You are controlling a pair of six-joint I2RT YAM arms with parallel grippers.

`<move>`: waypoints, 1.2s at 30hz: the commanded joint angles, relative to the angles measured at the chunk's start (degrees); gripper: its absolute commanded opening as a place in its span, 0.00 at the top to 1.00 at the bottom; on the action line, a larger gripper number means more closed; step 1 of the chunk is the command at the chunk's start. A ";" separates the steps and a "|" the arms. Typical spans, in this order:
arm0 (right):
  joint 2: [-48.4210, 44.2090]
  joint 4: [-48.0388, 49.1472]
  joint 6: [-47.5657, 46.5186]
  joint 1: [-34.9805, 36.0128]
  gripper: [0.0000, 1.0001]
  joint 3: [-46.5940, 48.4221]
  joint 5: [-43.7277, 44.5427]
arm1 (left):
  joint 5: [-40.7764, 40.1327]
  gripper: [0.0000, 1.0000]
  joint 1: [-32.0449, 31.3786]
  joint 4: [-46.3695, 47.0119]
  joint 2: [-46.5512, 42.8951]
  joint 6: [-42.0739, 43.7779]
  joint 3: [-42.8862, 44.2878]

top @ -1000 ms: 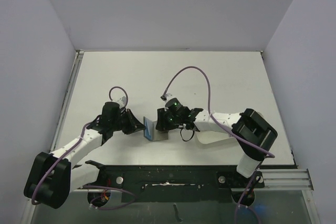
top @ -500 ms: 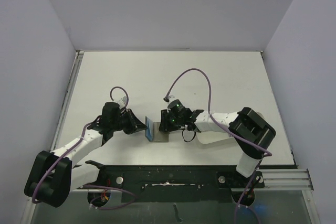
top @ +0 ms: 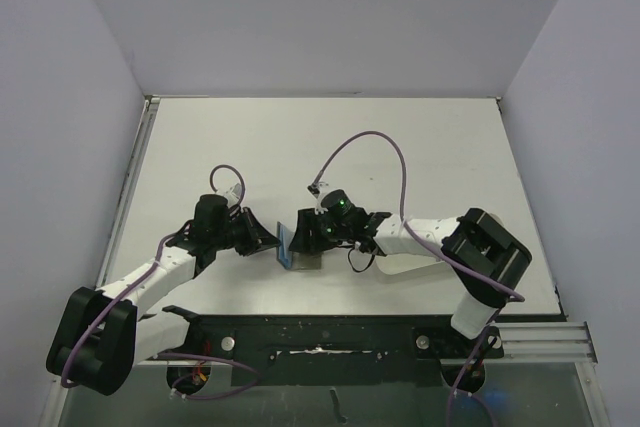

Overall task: Put the credit cards into the card holder
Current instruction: Open the card holder at the center of the board.

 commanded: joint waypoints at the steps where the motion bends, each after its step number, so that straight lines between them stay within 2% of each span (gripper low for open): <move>1: -2.92 6.52 1.91 0.88 0.47 0.59 -3.86 | 0.16 1.00 -0.23 2.97 -1.47 0.82 0.47; 17: -0.82 7.02 2.81 2.00 0.38 2.14 -4.90 | 0.42 1.00 -0.18 3.24 -1.50 0.56 0.07; 32: 1.79 6.70 3.81 2.10 0.36 3.36 -4.90 | 0.33 1.00 -0.19 4.35 -1.69 -1.43 -0.63; 36: 2.35 6.18 4.20 2.08 0.39 3.48 -4.55 | 0.29 1.00 -0.19 4.48 -1.65 -1.59 -0.72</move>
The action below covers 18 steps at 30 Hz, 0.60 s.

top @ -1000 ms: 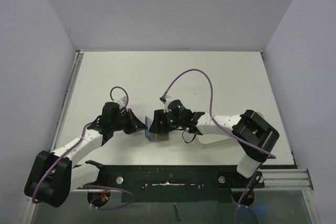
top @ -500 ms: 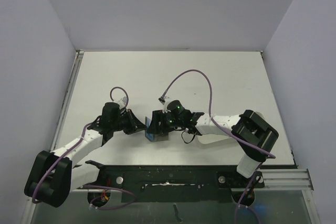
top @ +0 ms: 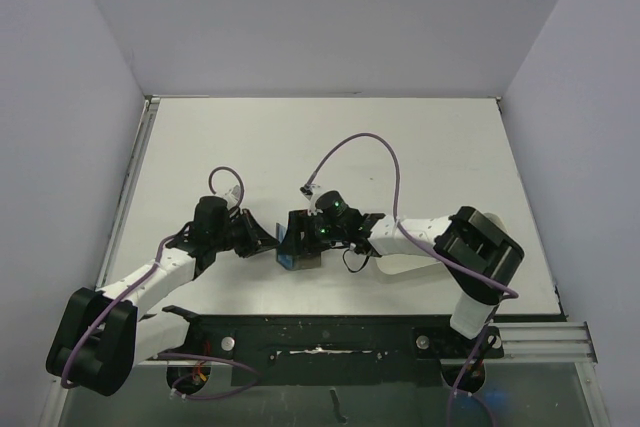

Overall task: Put the credit cards into the card holder
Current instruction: Open the card holder at the center of the board.

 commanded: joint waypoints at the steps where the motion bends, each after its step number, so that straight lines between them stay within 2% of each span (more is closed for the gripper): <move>1: 0.53 1.60 0.89 0.44 0.40 2.19 0.01 | 0.68 1.00 -0.18 4.06 -1.44 -0.64 0.19; 18: 1.71 0.24 0.81 -0.17 0.62 0.41 2.92 | 0.90 0.83 -0.18 4.41 -1.59 -1.25 -0.04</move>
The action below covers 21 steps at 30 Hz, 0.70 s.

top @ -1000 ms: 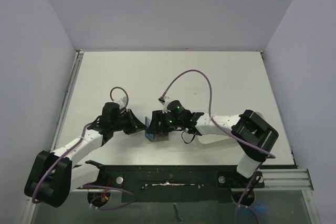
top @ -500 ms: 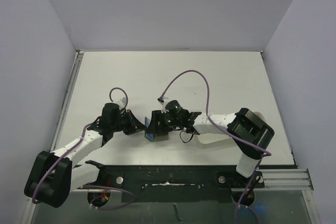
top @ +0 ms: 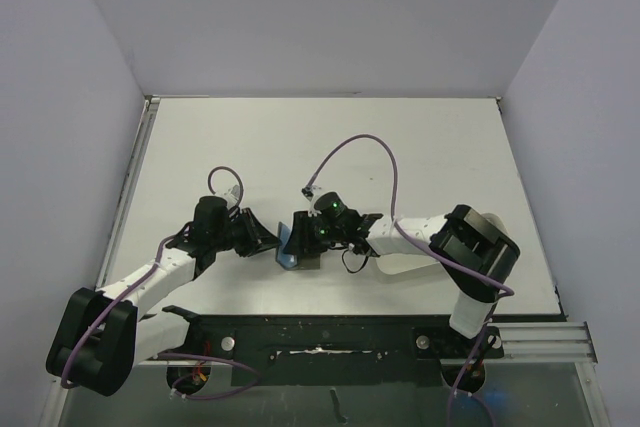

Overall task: Put the credit cards into the card holder
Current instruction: Open the card holder at the center of the board.

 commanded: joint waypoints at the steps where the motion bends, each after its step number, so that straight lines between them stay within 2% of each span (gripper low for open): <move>1: 0.46 0.97 0.00 -0.20 0.63 -0.02 1.62 | 1.04 0.82 -0.18 3.72 -1.58 -0.19 0.07; 9: -0.12 1.41 0.17 -0.58 0.71 -1.44 2.20 | 0.73 0.78 -0.21 3.66 -0.63 0.30 0.09; 17: -0.59 0.56 -0.36 -0.96 0.72 -0.99 2.55 | 0.24 0.78 -0.18 3.20 0.33 1.08 0.34; 21: -1.65 -0.70 -1.24 -0.95 0.73 0.45 2.53 | 1.41 0.73 -0.18 3.54 -0.12 0.72 1.01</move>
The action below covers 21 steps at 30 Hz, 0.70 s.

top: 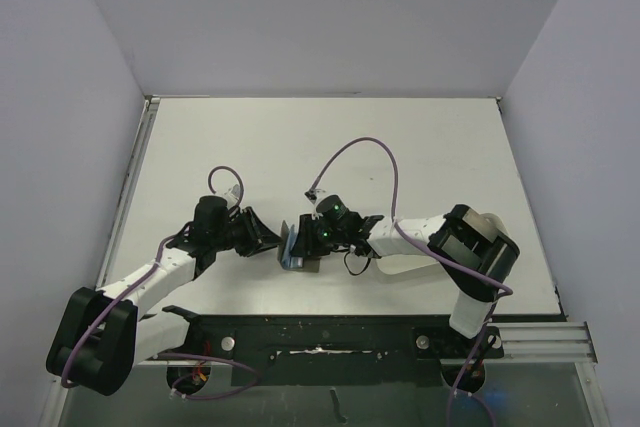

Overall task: Put the credit cards into the card holder
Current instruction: Open the card holder at the center of the board.

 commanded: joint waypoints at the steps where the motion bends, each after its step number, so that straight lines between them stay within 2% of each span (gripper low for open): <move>1: -2.44 -0.18 -1.43 -0.48 0.73 2.46 0.83 | 1.81 0.71 -0.26 3.16 -0.48 0.50 1.11; 6: -2.45 -0.64 -1.74 -0.44 0.77 4.01 0.45 | 2.19 0.65 -0.23 3.97 -0.88 0.02 1.00; 14: -2.53 -1.07 -1.70 -0.27 0.76 5.20 0.27 | 2.57 0.61 -0.27 5.19 -0.17 -0.27 0.07; 21: -2.28 -1.15 -1.87 0.14 0.80 6.19 0.01 | 2.27 0.58 -0.23 5.05 0.05 0.00 0.05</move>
